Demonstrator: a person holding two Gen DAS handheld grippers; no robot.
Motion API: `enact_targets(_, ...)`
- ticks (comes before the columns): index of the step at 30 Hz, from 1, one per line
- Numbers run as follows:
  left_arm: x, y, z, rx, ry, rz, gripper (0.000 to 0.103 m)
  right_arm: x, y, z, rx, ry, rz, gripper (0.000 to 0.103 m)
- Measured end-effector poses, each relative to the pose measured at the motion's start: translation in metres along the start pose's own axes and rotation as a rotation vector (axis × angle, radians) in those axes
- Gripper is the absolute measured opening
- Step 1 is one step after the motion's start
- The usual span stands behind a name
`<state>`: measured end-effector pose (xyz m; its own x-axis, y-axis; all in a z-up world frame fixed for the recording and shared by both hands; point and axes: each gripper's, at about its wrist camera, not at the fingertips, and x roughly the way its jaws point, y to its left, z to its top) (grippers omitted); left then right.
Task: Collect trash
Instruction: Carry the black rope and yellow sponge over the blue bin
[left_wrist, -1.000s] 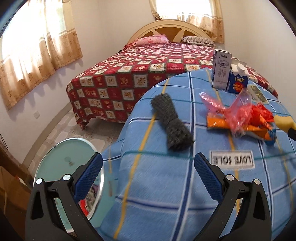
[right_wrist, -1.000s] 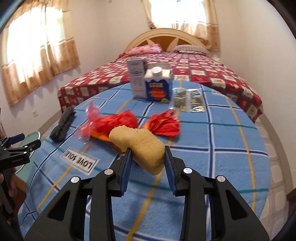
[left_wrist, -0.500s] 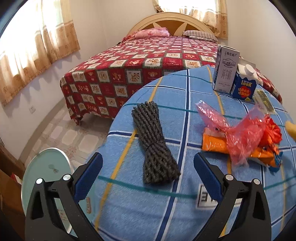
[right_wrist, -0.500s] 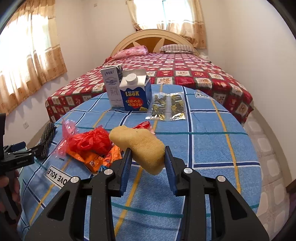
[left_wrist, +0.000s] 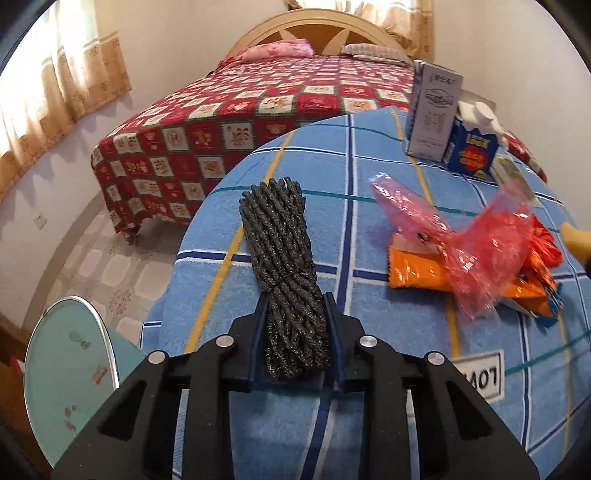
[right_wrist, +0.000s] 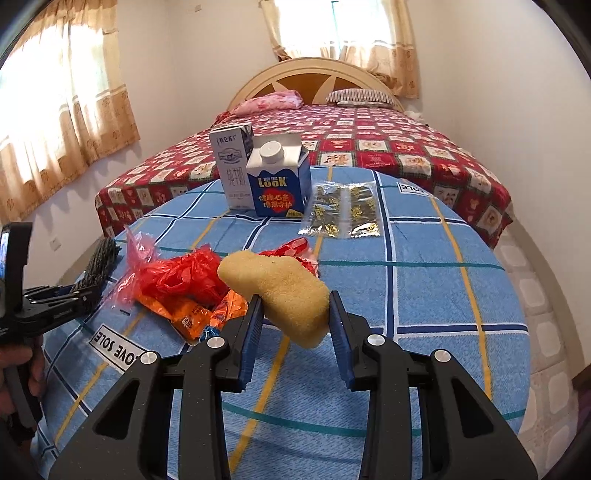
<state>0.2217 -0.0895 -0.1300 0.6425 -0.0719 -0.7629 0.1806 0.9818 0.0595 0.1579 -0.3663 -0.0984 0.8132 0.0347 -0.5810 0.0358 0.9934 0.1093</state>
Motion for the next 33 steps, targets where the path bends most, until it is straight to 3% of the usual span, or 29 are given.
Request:
enact_targets(15,-0.066,0.016,-0.041,0.073,-0.089,-0.018,0.028,-0.007,0.010,-0.001,-0.029,-0.031,0.017,0.036)
enact_targets(33,-0.096,0.043,-0.064,0.076,-0.111,0.017,0.029,-0.032,0.066,-0.002,-0.117,-0.072,0.128,0.036)
